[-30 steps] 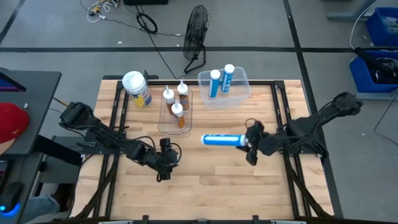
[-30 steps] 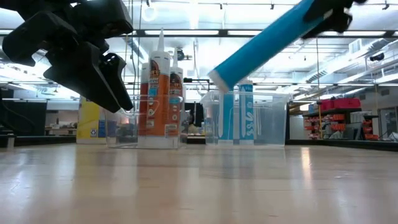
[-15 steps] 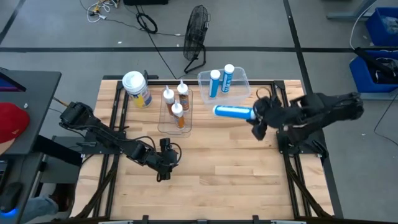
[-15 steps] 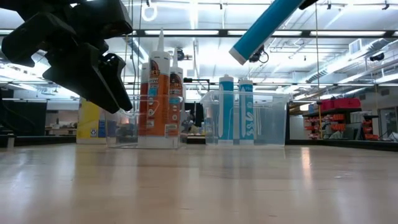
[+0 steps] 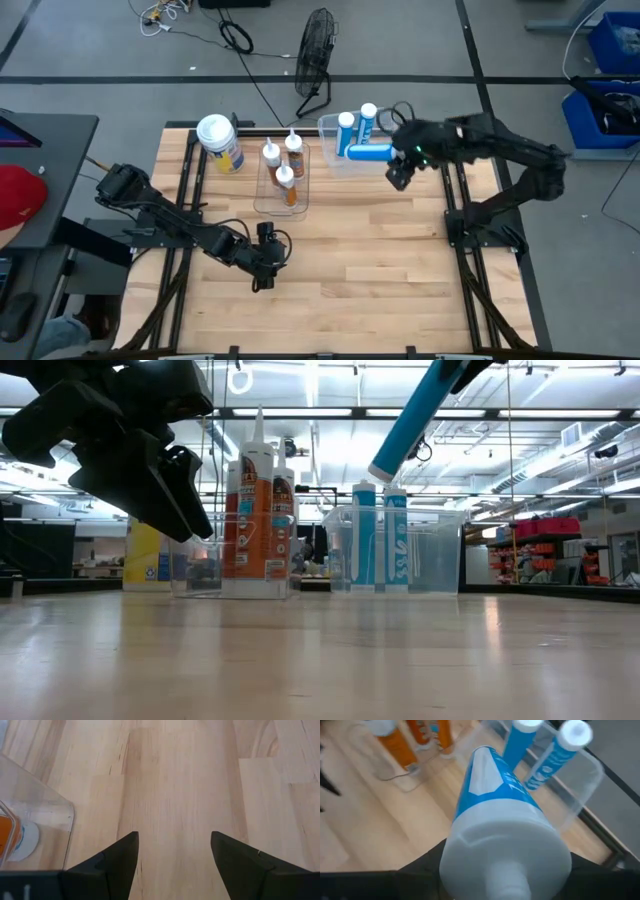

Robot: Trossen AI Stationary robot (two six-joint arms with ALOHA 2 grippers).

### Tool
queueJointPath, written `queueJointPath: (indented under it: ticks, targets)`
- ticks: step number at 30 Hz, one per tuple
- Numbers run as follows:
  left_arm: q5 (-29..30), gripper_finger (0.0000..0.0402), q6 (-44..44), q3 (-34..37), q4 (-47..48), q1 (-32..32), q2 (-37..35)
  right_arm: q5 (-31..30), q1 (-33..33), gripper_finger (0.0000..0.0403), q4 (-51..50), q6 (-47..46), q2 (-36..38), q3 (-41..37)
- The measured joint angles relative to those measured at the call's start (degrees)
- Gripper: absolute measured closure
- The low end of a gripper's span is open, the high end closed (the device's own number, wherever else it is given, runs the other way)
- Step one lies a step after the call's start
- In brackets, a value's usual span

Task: Pick & place silicon tubes, Sealant and Lysol wipes
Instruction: Put the blue sealant into the white bin

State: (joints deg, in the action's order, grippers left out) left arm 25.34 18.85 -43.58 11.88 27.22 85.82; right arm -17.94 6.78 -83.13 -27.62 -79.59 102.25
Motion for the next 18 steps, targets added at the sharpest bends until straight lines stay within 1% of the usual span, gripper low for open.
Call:
queueJointPath:
  ticks: [8, 11, 18]
  targets:
    - [0.00, 0.0149, 0.00, 0.01, 0.00, 0.00, 0.00, 2.78, 8.71, 0.0198, -7.29, 3.41, -7.83, 10.64]
    - [0.00, 0.0149, 0.00, 0.01, 0.00, 0.00, 0.00, 5.82, 11.23, 0.0197, -6.71, 5.35, -9.53, 12.86]
    - [0.01, 0.0149, 0.02, 0.01, 0.02, 0.00, 0.00, 7.72, 15.44, 0.0197, -6.88, 7.08, -11.97, 13.89]
